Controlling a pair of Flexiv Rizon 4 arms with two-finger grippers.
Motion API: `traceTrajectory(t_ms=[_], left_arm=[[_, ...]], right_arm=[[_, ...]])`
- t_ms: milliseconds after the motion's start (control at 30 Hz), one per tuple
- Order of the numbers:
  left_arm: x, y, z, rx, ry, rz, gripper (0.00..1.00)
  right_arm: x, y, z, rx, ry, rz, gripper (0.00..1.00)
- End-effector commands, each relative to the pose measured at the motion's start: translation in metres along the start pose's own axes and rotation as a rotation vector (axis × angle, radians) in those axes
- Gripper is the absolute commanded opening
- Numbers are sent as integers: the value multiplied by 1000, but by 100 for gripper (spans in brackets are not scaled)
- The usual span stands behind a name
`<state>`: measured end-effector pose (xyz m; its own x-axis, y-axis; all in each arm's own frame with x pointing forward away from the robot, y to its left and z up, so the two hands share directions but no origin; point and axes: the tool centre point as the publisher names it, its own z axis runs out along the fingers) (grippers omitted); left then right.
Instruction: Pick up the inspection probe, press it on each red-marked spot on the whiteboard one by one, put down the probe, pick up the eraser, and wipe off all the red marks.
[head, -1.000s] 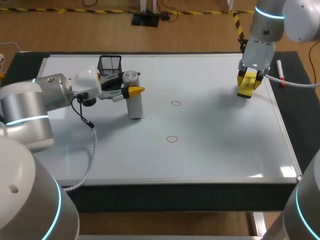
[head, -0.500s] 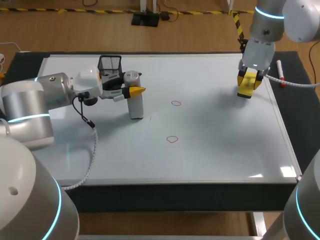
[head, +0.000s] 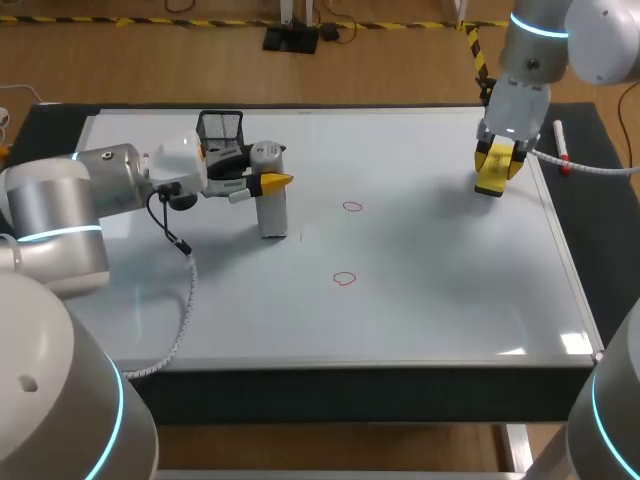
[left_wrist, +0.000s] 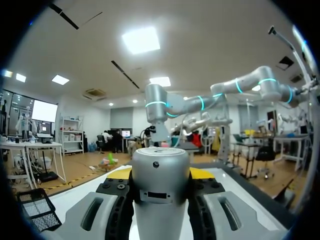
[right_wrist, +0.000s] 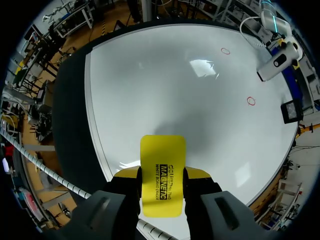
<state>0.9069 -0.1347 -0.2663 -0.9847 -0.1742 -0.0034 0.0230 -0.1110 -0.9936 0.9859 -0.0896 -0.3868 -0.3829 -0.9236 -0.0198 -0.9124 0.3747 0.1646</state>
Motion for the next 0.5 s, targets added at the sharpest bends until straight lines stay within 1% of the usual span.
traceTrajectory(t_ms=[33,500], left_arm=[[-1,2,0,0,2,0,0],[1,0,0,1,1,4,0]], right_arm=[[0,-1,-1,1,4,-2,0],[0,-1,-1,1,4,-2,0]])
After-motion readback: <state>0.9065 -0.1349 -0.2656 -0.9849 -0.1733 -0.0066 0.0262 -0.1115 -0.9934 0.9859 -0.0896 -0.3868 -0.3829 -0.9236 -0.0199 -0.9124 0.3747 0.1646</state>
